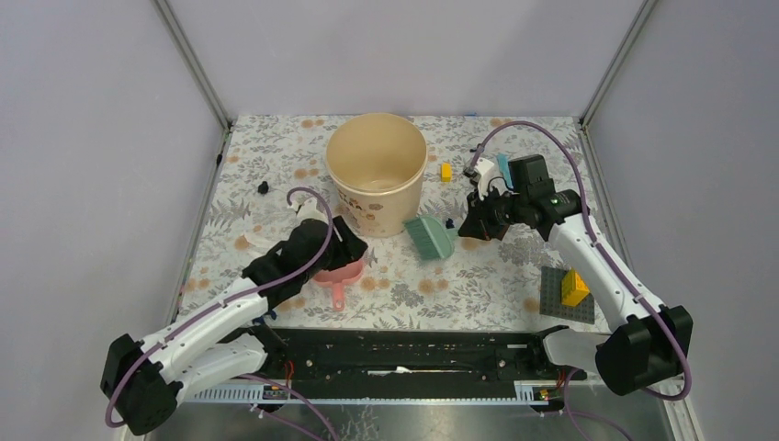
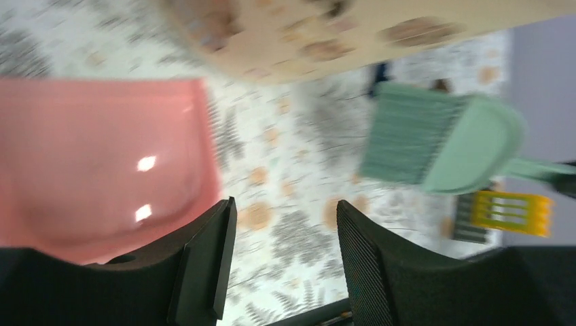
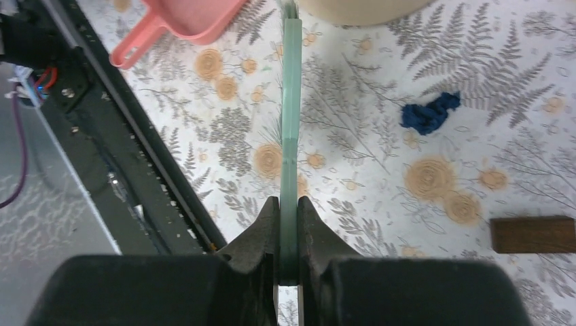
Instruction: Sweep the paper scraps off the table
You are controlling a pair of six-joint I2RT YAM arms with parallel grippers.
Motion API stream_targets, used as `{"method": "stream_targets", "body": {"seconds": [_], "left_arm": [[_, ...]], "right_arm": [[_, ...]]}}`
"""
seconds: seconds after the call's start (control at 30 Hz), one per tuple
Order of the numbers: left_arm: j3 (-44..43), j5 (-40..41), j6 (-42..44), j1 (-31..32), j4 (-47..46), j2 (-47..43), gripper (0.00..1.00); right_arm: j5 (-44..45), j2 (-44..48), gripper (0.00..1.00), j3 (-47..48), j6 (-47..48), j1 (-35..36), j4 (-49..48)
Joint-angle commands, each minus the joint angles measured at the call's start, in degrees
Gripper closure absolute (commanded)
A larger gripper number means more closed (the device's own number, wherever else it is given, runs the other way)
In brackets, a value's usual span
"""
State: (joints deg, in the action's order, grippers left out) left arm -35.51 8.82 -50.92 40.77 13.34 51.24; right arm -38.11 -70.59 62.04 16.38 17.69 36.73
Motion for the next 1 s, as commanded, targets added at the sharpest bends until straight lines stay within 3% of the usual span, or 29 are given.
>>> {"method": "stream_targets", "body": {"seconds": [0.0,0.1,0.23,0.33,0.47,0.6,0.97], "left_arm": [[-1.2,11.4,-4.7,0.2,16.9,2.0,0.4],[-4.1,18.1,-4.3,0.2,22.7,5.3,0.38],[-10.8,27.3,4.6,-2.5,26.9,12.5,0.32],[-14.4,28.4,9.3,-6.7,28.5,17.1,0.32],[-11.7,20.5,13.6,-13.2,23.4,20.3,0.33],[-7.6,13.2,13.8,-17.7,18.9,21.7,0.42],[-5.8,5.2,15.9,-19.3,13.9,27.5,0.62]], "right_arm": [[7.0,2.4,1.0,0.8,2.0,-0.2,-2.2],[7.4,3.0,1.0,0.8,1.8,-0.2,-2.1],[6.7,4.3,1.0,1.0,1.3,-0.2,-2.1],[6.7,5.2,1.0,2.3,0.9,-0.2,-1.4],[5.8,6.2,1.0,3.7,0.0,-0.2,-0.4],[5.8,7.8,1.0,3.1,0.0,-0.2,-0.3],[4.9,7.9,1.0,2.4,-0.3,-0.3,-0.7]]}}
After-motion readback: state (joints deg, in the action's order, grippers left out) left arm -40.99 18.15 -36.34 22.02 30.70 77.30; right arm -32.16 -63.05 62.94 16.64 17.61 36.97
